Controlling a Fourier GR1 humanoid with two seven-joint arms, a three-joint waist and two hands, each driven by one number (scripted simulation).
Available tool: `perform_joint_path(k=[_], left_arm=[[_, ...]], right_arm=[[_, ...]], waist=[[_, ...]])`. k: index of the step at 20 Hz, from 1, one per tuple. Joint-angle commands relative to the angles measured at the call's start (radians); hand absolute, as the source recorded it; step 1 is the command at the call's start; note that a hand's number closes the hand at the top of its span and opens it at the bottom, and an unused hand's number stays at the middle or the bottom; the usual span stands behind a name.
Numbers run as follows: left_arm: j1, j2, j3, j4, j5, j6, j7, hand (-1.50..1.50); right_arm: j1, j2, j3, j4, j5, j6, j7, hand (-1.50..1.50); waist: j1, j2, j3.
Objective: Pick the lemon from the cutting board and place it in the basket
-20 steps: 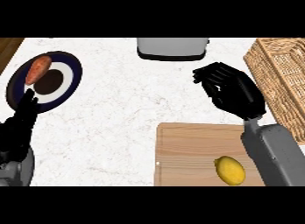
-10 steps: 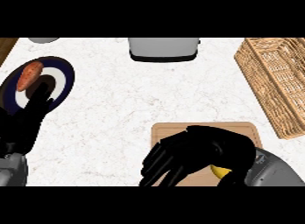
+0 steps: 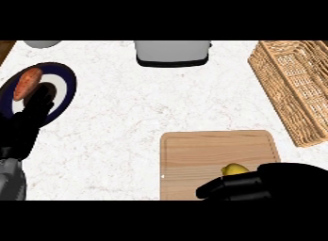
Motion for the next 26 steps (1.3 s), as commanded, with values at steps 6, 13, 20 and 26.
perform_joint_path(k=[6, 13, 20, 26], left_arm=[[-0.056, -0.067, -0.055, 0.008, -0.049, 0.032, 0.024, 0.00], [-0.081, -0.023, 0.022, 0.079, -0.015, -0.042, -0.007, 0.00], [-0.074, -0.062, -0.005, 0.029, -0.055, -0.014, 0.033, 0.00], [-0.096, -0.055, 0.014, 0.045, -0.049, -0.043, 0.037, 0.00]], right_arm=[[-0.240, -0.161, -0.189, 0.064, 0.099, 0.050, 0.254, -1.50], [-0.394, -0.304, -0.207, 0.231, -0.041, 0.376, 0.203, -1.50], [-0.319, -0.335, -0.299, 0.333, -0.051, 0.496, 0.016, -1.50], [-0.233, -0.268, -0.335, 0.427, 0.019, 0.403, -0.115, -1.50]], waist=[[0.031, 0.009, 0.000], [0.042, 0.012, 0.000], [0.035, 0.010, 0.003], [0.039, 0.014, 0.004]])
